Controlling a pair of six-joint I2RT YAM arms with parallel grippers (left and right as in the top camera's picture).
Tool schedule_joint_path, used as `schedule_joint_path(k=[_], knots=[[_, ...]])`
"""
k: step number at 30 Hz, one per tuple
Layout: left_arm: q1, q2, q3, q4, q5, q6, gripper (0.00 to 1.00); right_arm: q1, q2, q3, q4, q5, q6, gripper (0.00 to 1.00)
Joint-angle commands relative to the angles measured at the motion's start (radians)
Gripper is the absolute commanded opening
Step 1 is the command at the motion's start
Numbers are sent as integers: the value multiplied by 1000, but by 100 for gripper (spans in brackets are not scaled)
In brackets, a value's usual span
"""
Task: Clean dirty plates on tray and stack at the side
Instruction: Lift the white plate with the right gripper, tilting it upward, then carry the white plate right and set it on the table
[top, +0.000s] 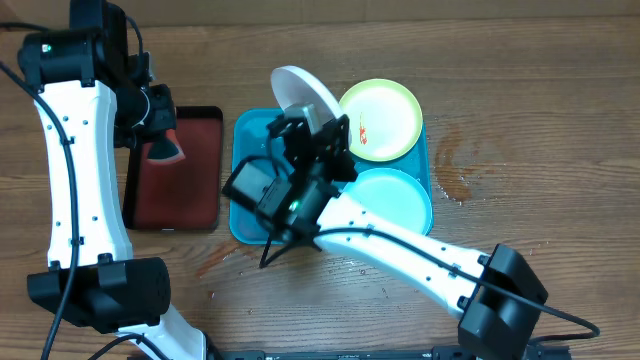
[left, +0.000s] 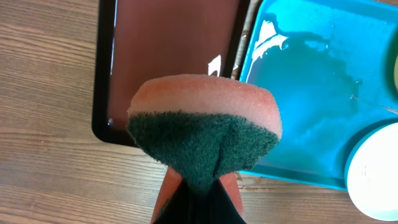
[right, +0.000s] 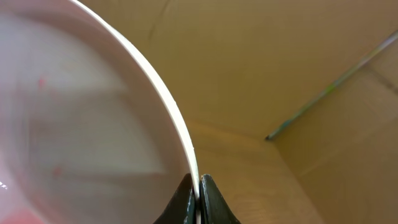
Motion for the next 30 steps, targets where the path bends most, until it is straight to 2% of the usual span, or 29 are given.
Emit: schedule_joint_path(k=[1, 11, 17, 22, 30], knots=[[-6, -12, -16, 9, 17, -22, 4, 27, -16, 22, 5, 119, -3, 4], [-7, -11, -16, 26, 18, -22, 4, 38, -16, 21, 26, 104, 5, 4], [-7, -11, -16, 27, 18, -22, 4, 35, -16, 21, 39, -25, 6, 4], [-7, -11, -16, 29, 18, -22, 4, 10, -16, 20, 32, -297, 71, 4], [-7, -11, -16, 28, 20, -22, 4, -132, -16, 9, 21, -933, 103, 4]])
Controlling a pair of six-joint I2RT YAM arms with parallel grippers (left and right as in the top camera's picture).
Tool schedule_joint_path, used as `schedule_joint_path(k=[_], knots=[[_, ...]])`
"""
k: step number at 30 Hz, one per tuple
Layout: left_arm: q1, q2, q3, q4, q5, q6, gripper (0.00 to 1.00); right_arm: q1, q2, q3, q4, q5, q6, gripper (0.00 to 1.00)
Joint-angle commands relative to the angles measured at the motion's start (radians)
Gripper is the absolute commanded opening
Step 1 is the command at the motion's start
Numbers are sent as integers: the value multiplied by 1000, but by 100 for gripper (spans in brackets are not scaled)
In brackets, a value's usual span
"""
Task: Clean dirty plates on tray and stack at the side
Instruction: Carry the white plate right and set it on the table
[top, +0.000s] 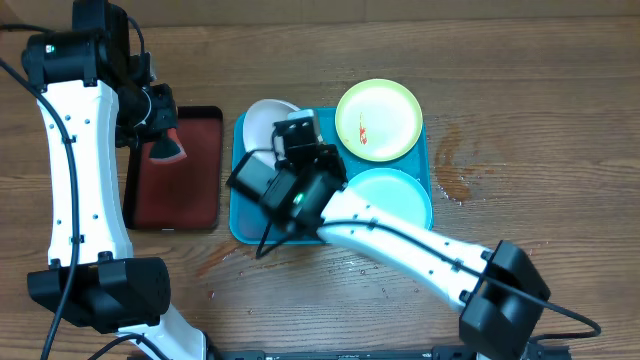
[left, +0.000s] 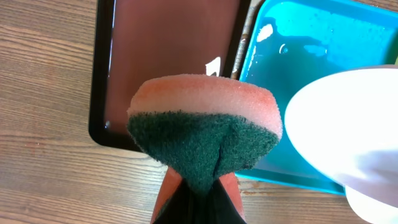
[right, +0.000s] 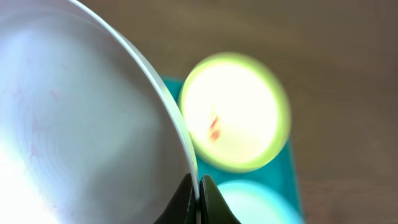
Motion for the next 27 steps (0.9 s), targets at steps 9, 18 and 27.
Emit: schedule_joint_path(k=[9, 18, 27], knots=[[-21, -11, -1, 13, 57, -11, 4, -360, -16, 10, 51, -1003, -139, 4], [-130, -10, -1, 66, 40, -11, 4, -736, -16, 10, -80, -1214, -192, 4], [-170, -10, -1, 98, 41, -11, 4, -1007, -16, -5, -195, -954, -192, 4]])
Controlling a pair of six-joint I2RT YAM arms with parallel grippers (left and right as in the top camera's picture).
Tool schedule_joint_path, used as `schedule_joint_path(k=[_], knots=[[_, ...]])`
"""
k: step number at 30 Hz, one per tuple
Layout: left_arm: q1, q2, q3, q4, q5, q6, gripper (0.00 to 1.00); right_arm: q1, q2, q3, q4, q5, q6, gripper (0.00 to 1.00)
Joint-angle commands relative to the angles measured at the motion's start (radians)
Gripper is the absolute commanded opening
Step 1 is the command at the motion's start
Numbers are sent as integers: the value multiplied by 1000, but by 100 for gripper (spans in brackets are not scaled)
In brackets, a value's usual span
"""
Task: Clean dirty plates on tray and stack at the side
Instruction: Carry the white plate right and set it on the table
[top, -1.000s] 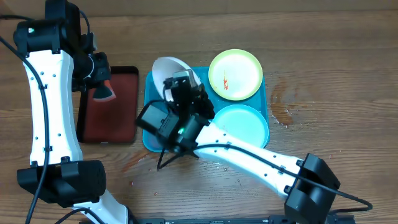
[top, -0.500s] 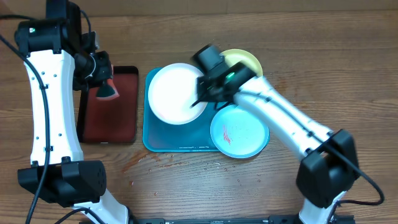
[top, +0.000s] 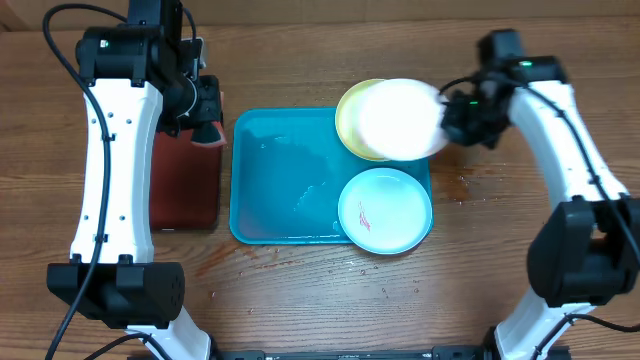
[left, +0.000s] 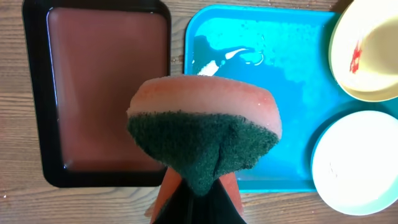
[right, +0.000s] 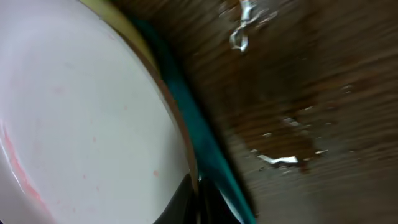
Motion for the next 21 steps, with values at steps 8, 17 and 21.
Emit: schedule_joint_path(k=[8, 17, 21], knots=[[-6, -10, 0, 5, 2, -10, 4, -200, -16, -72, 27, 84, -42, 4], [-6, -10, 0, 5, 2, -10, 4, -318, -16, -227, 117, 85, -56, 4], [-6, -10, 0, 5, 2, -10, 4, -344, -16, -307, 167, 94, -55, 4]])
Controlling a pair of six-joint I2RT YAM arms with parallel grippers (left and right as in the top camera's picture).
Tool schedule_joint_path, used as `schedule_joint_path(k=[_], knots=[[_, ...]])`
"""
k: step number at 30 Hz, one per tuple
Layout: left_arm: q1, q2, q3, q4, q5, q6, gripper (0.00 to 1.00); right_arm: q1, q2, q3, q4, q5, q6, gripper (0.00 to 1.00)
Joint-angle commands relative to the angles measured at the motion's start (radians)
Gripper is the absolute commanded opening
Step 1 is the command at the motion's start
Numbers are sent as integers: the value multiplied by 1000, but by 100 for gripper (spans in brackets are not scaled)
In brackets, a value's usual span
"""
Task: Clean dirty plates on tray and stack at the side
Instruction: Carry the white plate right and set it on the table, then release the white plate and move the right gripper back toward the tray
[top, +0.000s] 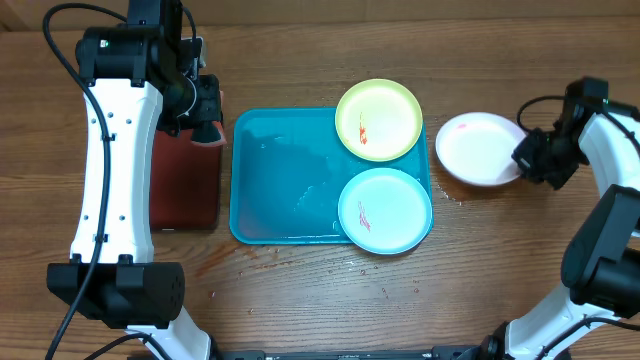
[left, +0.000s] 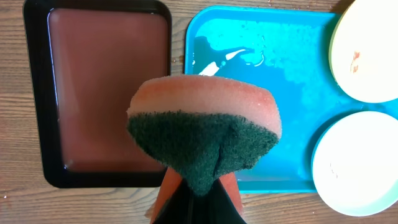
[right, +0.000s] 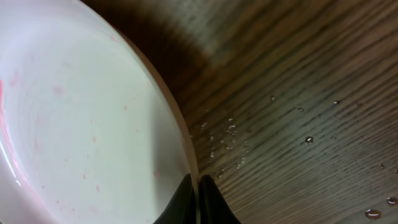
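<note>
My right gripper (right: 198, 186) is shut on the rim of a white plate (top: 478, 148), which sits low over the wooden table to the right of the blue tray (top: 285, 180). A yellow-green plate (top: 378, 120) with a red smear and a pale blue plate (top: 385, 210) with a red smear lie in the tray's right half. My left gripper (left: 198, 199) is shut on an orange sponge (left: 204, 134) with a green scrub face, held above the gap between the dark tray (left: 106, 93) and the blue tray (left: 261, 81).
The dark tray (top: 185, 185) holds brownish liquid at the left. The blue tray's left half is wet. Water drops and a wet patch (top: 455, 185) mark the wood right of the tray. The table's far edge runs along the top of the overhead view.
My right gripper has carried the white plate from over the yellow-green plate to the table right of the blue tray. The left arm with the sponge has not moved.
My right gripper held the white plate tilted over the tray's back left, with the sponge over the dark tray. Then the plate hung lower over the tray. Later it was over the yellow-green plate, and now it is beside the tray at the right.
</note>
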Motion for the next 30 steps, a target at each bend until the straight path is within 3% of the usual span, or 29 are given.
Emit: schedule_joint_path(k=[1, 11, 20, 26, 30], knots=[[-6, -10, 0, 4, 3, -11, 4, -13, -16, -57, 27, 21, -9, 4], [-6, -10, 0, 4, 3, -11, 4, -15, -16, -122, 61, 137, 43, 5], [-6, -9, 0, 4, 4, -11, 4, -11, -34, 3, -89, -3, -67, 41], [-6, -9, 0, 8, 4, -11, 4, 42, -108, 48, -161, -299, -229, 49], [-6, -9, 0, 13, 4, -11, 4, 139, -115, 38, -210, -316, -274, 49]])
